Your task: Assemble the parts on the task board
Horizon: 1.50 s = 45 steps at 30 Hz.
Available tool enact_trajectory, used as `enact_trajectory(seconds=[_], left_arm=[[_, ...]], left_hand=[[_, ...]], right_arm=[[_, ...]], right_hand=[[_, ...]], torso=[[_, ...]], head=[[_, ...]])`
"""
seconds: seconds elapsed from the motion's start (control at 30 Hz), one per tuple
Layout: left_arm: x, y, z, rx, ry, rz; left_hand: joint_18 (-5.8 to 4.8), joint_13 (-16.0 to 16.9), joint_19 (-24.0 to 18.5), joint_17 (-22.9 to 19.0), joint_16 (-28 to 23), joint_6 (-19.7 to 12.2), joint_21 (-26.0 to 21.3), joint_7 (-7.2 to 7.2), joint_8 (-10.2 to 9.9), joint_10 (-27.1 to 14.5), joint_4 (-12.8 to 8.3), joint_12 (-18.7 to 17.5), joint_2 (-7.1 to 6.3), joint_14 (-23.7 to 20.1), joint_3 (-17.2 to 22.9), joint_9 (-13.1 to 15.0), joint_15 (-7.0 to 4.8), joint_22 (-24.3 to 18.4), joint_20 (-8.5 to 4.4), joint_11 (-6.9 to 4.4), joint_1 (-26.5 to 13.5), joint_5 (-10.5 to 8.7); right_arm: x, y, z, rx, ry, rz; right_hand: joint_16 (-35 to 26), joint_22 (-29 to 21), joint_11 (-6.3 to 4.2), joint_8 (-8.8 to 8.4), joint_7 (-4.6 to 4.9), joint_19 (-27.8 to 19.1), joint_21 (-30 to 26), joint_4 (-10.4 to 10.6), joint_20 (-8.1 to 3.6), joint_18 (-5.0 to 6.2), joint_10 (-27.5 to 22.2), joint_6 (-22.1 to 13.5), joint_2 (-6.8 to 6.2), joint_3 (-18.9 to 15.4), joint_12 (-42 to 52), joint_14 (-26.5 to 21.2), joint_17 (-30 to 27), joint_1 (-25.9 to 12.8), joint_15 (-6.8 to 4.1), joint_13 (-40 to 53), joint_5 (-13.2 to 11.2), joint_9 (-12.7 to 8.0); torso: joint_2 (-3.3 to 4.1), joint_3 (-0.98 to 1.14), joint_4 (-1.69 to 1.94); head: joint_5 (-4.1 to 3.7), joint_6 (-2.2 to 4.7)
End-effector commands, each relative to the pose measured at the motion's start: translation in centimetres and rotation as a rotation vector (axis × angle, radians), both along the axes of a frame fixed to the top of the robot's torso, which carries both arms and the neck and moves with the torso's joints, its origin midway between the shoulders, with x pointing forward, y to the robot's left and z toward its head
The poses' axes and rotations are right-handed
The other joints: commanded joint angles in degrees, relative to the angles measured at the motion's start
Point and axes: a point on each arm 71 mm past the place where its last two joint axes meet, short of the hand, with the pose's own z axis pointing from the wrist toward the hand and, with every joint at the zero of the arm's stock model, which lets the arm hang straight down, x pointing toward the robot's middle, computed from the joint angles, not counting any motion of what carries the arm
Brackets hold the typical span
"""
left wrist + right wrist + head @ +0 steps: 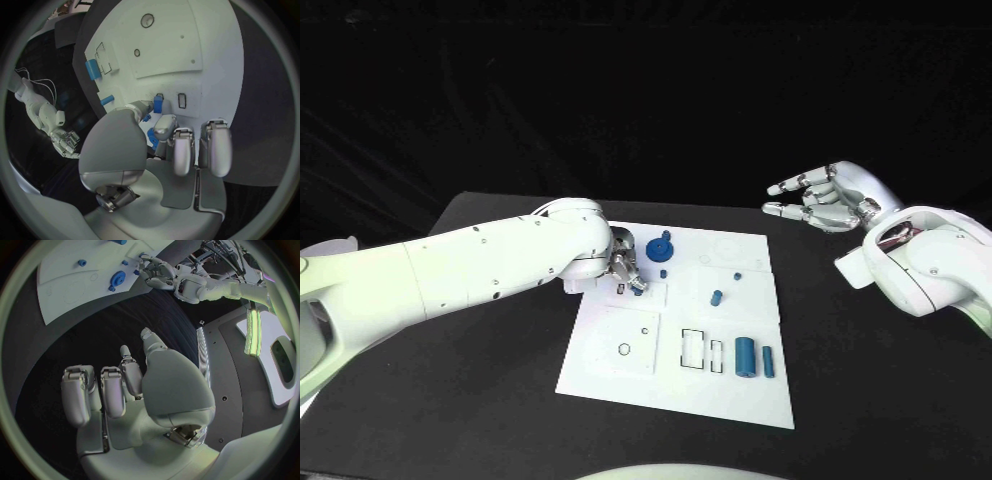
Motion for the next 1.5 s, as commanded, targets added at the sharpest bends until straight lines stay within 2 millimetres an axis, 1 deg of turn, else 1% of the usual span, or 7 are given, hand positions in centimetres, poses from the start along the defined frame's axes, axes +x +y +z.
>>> enact_trajectory(seconds=[0.03, 0.33, 0.6, 0.83, 1.13, 1.33, 1.5], left_arm=[[-0.20, 0.03, -0.27, 0.018, 0.010, -0.010], [-0.38, 0.07, -0.36, 0.027, 0.018, -0.020], [-0.45, 0.06, -0.41, 0.032, 0.023, -0.025], [-0.39, -0.27, -0.52, 0.036, 0.028, -0.029], [-0.19, -0.34, -0.89, 0.045, 0.049, -0.026], [-0.13, -0.42, -1.02, 0.050, 0.058, -0.029], [-0.11, -0.53, -1.04, 0.050, 0.059, -0.031]], left_hand=[[-0.52, -0.01, 3.34, 15.09, 0.18, 0.18, -0.10, -0.15, -0.20, 0.35, -10.56, 0.17, 0.55, 6.12, 10.14, -0.04, -0.13, 7.39, 0.20, 0.01, 0.22, 0.15], [-0.57, -0.04, 3.42, 15.09, 0.18, 0.22, 0.06, -0.16, -0.20, 0.37, -10.58, 0.15, 0.57, 6.12, 10.16, -0.04, -0.13, 7.63, 0.20, 0.00, 0.18, 0.18], [-0.59, 0.04, 3.45, 15.09, 0.18, 0.24, 0.11, -0.17, -0.21, 0.42, -10.61, 0.21, 0.57, 6.12, 10.17, -0.04, -0.13, 7.70, 0.20, 0.00, 0.16, 0.21], [-0.58, -0.01, 3.43, 15.09, 0.18, 0.27, 0.07, -0.18, -0.21, 0.43, -10.62, 0.17, 0.59, 6.12, 10.19, -0.05, -0.14, 7.65, 0.20, -0.01, 0.12, 0.25], [-0.65, 1.11, 3.57, 15.09, 0.18, 1.04, 0.26, -0.95, -0.21, 1.54, -9.81, 1.07, 1.59, 6.12, 8.66, 0.02, -0.46, 8.03, -0.02, -0.48, -2.31, 0.12], [-0.75, 1.60, 3.74, 15.09, 0.18, 1.80, 0.54, -1.48, -0.31, 1.87, -8.90, 1.40, 2.44, 6.12, 6.35, -0.05, -0.76, 8.51, -0.27, -0.86, -4.08, 0.00], [-0.81, 2.00, 3.83, 15.09, 0.18, 2.40, 0.69, -1.76, -0.39, 2.08, -8.39, 1.65, 2.83, 6.12, 4.89, -0.14, -0.92, 8.76, -0.41, -1.06, -5.04, 0.00]], right_arm=[[-0.06, 0.17, -0.05, -0.001, 0.004, 0.013], [-0.08, 0.17, -0.06, -0.002, 0.007, 0.016], [-0.10, 0.23, -0.07, -0.002, 0.008, 0.019], [-0.14, 0.28, -0.06, -0.002, 0.008, 0.021], [-0.22, 0.35, -0.03, -0.001, 0.008, 0.023], [-0.27, 0.36, -0.01, -0.001, 0.008, 0.024], [-0.32, 0.32, 0.02, -0.001, 0.006, 0.022]], right_hand=[[-0.31, 8.08, -0.07, 0.10, -0.06, 2.04, -0.25, 0.13, -0.01, 0.87, -0.32, -0.08, 0.53, -0.37, -0.22, 4.52, 8.75, -0.24, -0.16, 4.25, 0.35, 0.03], [-0.31, 8.08, -0.07, 0.10, -0.06, 2.04, -0.25, 0.13, -0.01, 0.87, -0.32, -0.08, 0.53, -0.37, -0.22, 4.52, 8.75, -0.24, -0.16, 4.25, 0.35, 0.03], [-0.31, 8.12, -0.07, 0.11, -0.06, 2.06, -0.23, 0.21, -0.01, 0.86, -0.32, -0.07, 0.55, -0.44, -0.22, 4.53, 8.77, -0.32, -0.16, 4.23, 0.34, 0.03], [-0.31, 8.12, -0.07, 0.11, -0.06, 2.06, -0.23, 0.21, -0.01, 0.86, -0.32, -0.07, 0.55, -0.44, -0.22, 4.53, 8.77, -0.32, -0.16, 4.23, 0.34, 0.03], [-0.27, 8.15, -0.08, 0.11, -0.07, 2.08, -0.22, 0.23, -0.01, 0.85, -0.28, -0.06, 0.56, -0.46, -0.16, 4.54, 8.84, -0.32, -0.17, 4.27, 0.35, 0.04], [-0.27, 8.15, -0.08, 0.11, -0.07, 2.08, -0.22, 0.23, -0.01, 0.85, -0.28, -0.06, 0.56, -0.46, -0.16, 4.54, 8.84, -0.32, -0.17, 4.27, 0.35, 0.04], [-0.27, 8.12, -0.08, 0.11, -0.07, 2.06, -0.23, 0.24, -0.02, 0.86, -0.28, -0.06, 0.58, -0.47, -0.16, 4.55, 8.84, -0.30, -0.17, 4.26, 0.41, 0.04]], torso=[[0.01, 0.01, -0.01], [0.01, 0.01, 0.05], [0.01, 0.00, 0.01], [0.00, 0.03, 0.01], [0.00, 0.06, -0.01], [0.04, 0.06, -0.06], [0.04, 0.06, -0.01]], head=[[-0.05, -0.01], [-0.07, -0.09], [-0.02, -0.30], [0.10, -0.31], [0.13, -0.39], [0.18, -0.45], [0.16, -0.53]])
